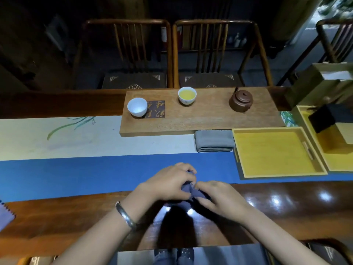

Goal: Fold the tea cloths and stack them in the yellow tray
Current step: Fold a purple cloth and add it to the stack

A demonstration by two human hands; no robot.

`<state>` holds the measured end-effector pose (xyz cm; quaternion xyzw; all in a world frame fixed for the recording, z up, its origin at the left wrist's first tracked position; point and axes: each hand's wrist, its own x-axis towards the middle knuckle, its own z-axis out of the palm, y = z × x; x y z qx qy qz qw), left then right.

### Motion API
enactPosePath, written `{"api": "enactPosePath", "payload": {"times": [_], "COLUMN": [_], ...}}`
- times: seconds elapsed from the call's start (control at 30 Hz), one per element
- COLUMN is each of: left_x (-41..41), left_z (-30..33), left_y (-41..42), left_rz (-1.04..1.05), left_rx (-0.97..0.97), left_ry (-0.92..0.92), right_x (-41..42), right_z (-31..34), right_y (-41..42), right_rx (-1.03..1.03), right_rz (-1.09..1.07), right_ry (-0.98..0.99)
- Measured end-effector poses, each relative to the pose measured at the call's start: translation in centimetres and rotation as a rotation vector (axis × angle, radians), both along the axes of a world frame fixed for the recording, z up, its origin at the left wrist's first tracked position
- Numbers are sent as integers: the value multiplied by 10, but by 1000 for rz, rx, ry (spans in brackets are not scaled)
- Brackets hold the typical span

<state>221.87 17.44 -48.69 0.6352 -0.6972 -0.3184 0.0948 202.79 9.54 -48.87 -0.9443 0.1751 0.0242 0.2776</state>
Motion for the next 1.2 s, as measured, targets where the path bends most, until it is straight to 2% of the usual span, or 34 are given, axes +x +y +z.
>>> {"api": "enactPosePath", "payload": {"times": [0.17,0.3,0.47,0.6,0.9,1.1,1.2], "left_x": [20,42,65,79,118,130,126], "left_z": [1,-4,-1,4,41,66,69], "left_y": [0,15,32,41,49,59,72], "left_rz": [-48,9,201,267,556,605,599], "left_rx": [-6,-34,-34,-134,-270,-363,-347], "left_ry": [-67,-135,51,-24,193,315,335], "right_x": [-10,-14,-13,-7,13,16,7], "right_z": [6,12,18,22,62,99,105], "right_y": [-10,-13,-22,-29,-58,-55,-42], "right_rx": [84,200,90,67,17,74,125], "right_rz": [-76,-129,-84,-61,-217,-278,-282], "right_ry": [25,17,158,235,-2,-182,-192]}}
